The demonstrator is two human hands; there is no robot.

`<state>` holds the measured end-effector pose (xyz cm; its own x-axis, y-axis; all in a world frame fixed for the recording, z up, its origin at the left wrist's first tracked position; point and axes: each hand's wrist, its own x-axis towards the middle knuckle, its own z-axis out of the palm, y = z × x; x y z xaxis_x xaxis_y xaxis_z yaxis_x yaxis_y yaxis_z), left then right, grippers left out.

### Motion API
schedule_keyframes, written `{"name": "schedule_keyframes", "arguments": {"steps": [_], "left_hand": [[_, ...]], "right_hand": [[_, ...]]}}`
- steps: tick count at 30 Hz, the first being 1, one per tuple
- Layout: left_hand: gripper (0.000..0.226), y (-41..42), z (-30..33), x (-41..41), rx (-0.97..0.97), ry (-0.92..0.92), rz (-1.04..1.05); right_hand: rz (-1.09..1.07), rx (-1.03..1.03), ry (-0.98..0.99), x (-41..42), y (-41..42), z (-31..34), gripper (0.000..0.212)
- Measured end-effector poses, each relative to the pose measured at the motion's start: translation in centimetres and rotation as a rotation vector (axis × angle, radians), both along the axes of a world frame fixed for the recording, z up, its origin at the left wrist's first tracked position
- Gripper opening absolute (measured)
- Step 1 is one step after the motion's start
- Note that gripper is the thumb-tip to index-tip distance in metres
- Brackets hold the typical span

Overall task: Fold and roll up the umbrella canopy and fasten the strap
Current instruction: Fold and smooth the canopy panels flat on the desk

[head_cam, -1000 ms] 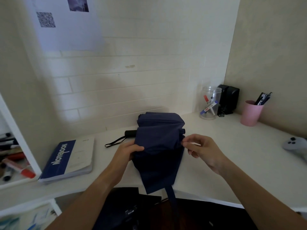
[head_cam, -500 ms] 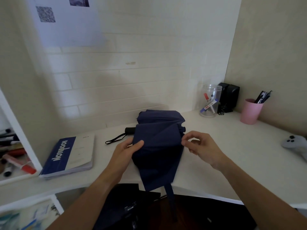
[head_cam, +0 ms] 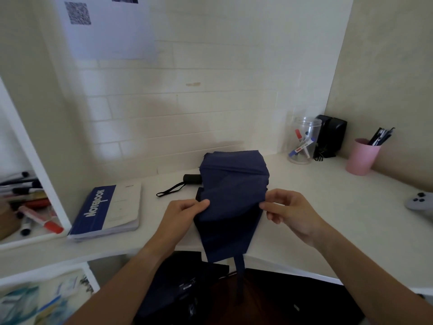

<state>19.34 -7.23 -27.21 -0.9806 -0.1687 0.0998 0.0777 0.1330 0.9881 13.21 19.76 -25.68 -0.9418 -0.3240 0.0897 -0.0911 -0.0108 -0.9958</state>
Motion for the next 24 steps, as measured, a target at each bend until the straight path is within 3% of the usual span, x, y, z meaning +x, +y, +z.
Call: {"name": "schedule_keyframes", "arguments": {"steps": [3,7,11,16,21,24], "left_hand": [[0.017,0.1,0.1,-0.1,0.07,-0.058,-0.006],[0.026,1.5,0.8,0.0,0.13,-0.11,0.012],[0.014,1.5,0.7,0.4,0.091,-0.114,0.026],[0.009,1.2,0.4,1.0,-0.011,-0.172,-0.031],[0.036,1.0,-0.4,1.5,-0.029,-0.173,0.013],[0.042,1.0,-0.7,1.6,-0.051,-0.147,0.015]], "right_hand": [[0.053,-0.09,-0.171,0.4,0.3,0.1,0.03],[0.006,-0.052,-0.284,0.9,-0.8,0.0,0.023],[-0.042,-0.028,-0.359,1.4,-0.8,0.2,0.021],[-0.079,-0.09,-0.555,2.1,-1.7,1.1,0.038],[-0.069,-0.11,-0.627,2.8,-2.0,1.0,0.038],[-0.069,-0.038,-0.535,3.3,-1.9,0.8,0.03]]}}
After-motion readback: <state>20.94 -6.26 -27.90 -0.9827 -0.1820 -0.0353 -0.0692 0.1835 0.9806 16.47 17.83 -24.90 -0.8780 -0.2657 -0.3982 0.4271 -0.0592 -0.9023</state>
